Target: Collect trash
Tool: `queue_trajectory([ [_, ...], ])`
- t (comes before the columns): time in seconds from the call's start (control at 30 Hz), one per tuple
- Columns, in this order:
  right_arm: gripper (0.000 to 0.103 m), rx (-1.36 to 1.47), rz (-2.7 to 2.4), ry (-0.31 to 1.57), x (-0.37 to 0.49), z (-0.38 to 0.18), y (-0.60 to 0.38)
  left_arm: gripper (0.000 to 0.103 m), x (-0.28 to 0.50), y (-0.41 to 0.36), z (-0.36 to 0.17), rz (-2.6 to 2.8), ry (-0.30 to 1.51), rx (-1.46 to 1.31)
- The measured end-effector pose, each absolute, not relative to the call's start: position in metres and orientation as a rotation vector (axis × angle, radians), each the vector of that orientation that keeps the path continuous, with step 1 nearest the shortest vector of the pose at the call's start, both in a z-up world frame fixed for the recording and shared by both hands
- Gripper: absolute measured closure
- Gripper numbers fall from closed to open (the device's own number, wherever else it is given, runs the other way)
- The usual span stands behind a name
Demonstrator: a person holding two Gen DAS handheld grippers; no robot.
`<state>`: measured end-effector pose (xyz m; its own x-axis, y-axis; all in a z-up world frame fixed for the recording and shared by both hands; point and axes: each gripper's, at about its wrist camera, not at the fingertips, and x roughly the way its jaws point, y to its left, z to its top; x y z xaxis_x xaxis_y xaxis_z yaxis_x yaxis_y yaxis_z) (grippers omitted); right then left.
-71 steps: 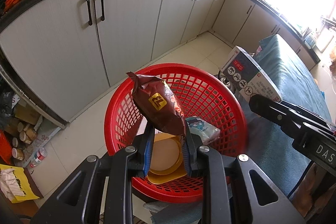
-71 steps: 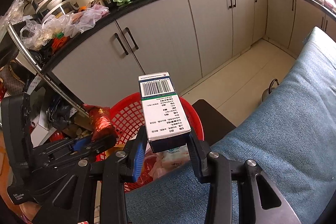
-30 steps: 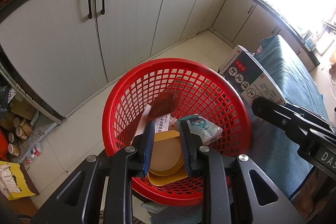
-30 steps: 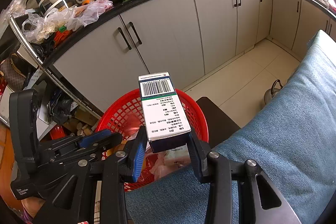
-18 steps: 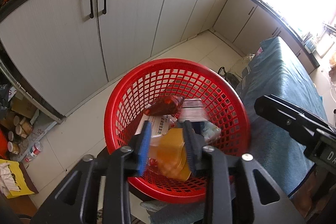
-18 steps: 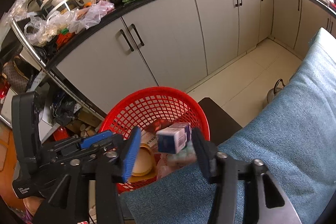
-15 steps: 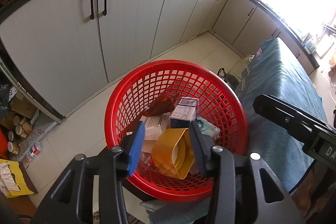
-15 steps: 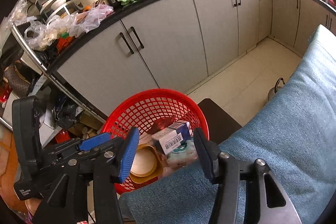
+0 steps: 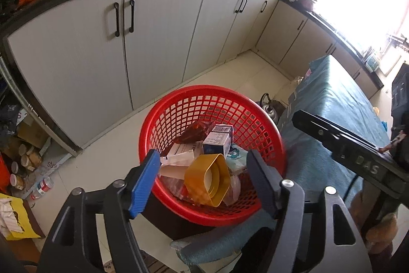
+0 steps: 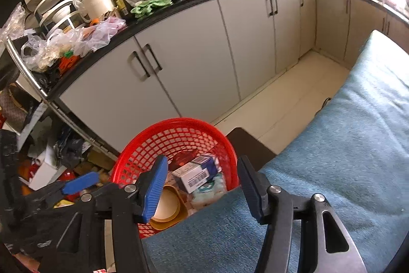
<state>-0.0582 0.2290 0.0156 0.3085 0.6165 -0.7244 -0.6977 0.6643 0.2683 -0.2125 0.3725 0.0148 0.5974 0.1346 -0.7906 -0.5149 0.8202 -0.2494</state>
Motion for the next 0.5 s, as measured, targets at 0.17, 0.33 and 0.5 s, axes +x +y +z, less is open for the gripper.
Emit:
queue_trajectory([
  [0.17,0.042,-0.164,0.826,0.865,-0.070,0.023,0.228,0.030,-0.233,0.367,0.025,0.416,0.827,-0.482],
  [0.33,0.039,-0.146,0.818,0.848,-0.089,0.035,0.208,0.026,-0.246,0.361,0.034,0.436,0.797,-0.463],
  [0.5,0.037,-0.135,0.796,0.828,-0.109,0.048,0.183,0.020,-0.259,0.344,0.050,0.494,0.723,-0.377],
])
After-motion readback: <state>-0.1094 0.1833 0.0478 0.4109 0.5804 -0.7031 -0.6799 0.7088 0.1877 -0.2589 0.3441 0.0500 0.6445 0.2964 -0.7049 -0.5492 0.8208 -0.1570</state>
